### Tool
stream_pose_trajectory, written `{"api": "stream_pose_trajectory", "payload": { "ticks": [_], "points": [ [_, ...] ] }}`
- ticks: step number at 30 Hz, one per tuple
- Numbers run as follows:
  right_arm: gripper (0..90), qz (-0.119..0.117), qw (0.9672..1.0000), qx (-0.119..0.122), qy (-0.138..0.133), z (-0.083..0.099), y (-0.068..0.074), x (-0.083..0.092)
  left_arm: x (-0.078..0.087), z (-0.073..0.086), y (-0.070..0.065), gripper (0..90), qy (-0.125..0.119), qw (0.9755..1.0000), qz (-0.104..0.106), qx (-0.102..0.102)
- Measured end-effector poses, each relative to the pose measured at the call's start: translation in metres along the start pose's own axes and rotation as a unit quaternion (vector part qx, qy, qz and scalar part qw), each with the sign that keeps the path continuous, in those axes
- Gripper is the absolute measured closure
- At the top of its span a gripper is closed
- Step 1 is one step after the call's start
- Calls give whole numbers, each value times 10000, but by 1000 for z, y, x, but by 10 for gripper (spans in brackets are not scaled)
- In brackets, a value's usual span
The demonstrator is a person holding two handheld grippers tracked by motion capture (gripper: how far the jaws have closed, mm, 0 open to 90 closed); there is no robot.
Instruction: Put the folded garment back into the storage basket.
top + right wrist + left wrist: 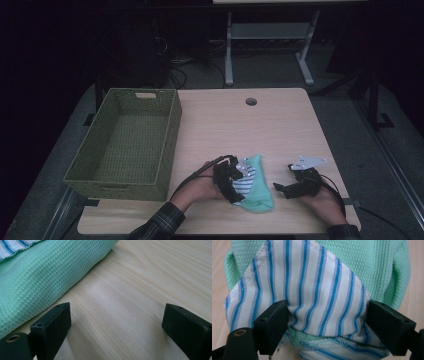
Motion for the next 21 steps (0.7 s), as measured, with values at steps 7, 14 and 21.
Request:
{"api": "stream_pose_trajectory", "payload": {
  "ticks": [7, 14, 21],
  "points": [
    [84, 0, 10000, -2, 0, 0, 0, 0, 2, 1, 0, 237, 44, 9999, -121, -27],
    [84, 0, 10000, -5, 0, 0, 0, 0, 8, 4, 9, 484, -94, 9997, -215, 58],
    [83, 23, 10000, -16, 13, 0, 0, 0, 9, 4, 14, 659, -172, 9993, -302, 136]
  ]
}}
Point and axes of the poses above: each handheld gripper's, and its own axes: x roughly backward along the jaws, z roughly out of its underside, y roughly to its left, the point moved 8 cm from there along -x, roughly forward along the jaws, and after that the axes turned 4 degrees about x, right-handed, at the moved point
